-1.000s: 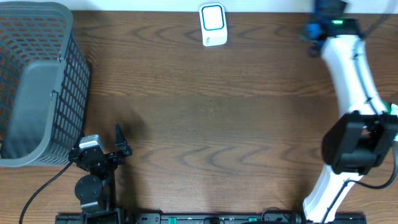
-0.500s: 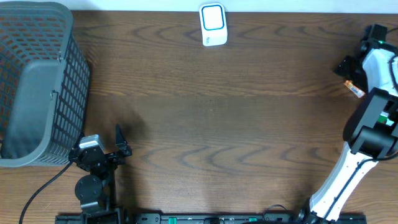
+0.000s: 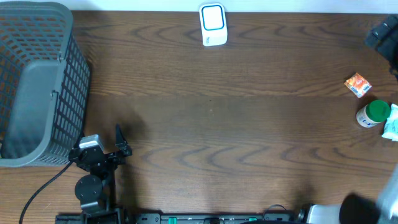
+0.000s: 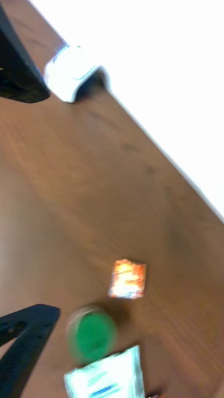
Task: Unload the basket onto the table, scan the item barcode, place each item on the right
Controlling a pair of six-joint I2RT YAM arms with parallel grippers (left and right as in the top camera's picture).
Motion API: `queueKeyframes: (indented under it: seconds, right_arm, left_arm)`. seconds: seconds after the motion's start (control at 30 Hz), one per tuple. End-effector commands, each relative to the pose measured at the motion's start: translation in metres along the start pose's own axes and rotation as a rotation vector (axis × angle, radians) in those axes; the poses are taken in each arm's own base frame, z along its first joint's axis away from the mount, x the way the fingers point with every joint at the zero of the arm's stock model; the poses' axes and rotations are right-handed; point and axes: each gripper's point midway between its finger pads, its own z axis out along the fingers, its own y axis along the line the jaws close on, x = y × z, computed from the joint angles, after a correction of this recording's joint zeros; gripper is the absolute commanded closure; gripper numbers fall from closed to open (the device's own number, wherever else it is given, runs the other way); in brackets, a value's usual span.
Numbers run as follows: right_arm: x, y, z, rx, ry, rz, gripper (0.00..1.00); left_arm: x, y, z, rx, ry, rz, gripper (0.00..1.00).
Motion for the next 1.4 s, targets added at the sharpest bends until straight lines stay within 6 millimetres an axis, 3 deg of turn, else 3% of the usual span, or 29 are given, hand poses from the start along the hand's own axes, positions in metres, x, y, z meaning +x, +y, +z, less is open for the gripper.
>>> queueKeyframes:
  seconds: [0.0,0.17,0.37,0.63,0.9,1.1,1.23,1.37]
  right_arm:
    - [0.028,0.000,-0.045,-0.030,0.031,-0.028,0.01]
    - [0.050,-0.003,-0.106,-0.055,-0.028,-0.034,0.01]
    - [0.066,-0.009,-0.158,-0.077,-0.129,-0.067,0.01]
    - [0.095,-0.021,-0.208,-0.086,-0.228,-0.100,0.01]
    - [0.108,-0.027,-0.262,-0.131,-0.515,-0.245,0.01]
    - [0.108,-0.026,-0.268,-0.184,-0.739,-0.321,0.01]
    - [0.104,-0.019,-0.253,-0.258,-0.866,-0.338,0.01]
    - [0.112,-0.007,-0.226,-0.384,-0.936,-0.377,0.01]
  left_arm:
    - [0.015,-0.001,0.001,0.006,0.043,0.006,0.02]
    - [0.015,-0.001,0.001,0.006,0.043,0.006,0.02]
    - [0.015,-0.001,0.001,0.006,0.043,0.006,0.02]
    - [0.015,-0.001,0.001,0.006,0.043,0.006,0.02]
    - [0.015,-0.001,0.001,0.006,0.043,0.006,0.02]
    - [0.015,-0.001,0.001,0.006,0.043,0.007,0.02]
    - [0.015,-0.001,0.001,0.006,0.043,0.006,0.02]
    - [0.015,-0.001,0.001,0.006,0.043,0.006,0.02]
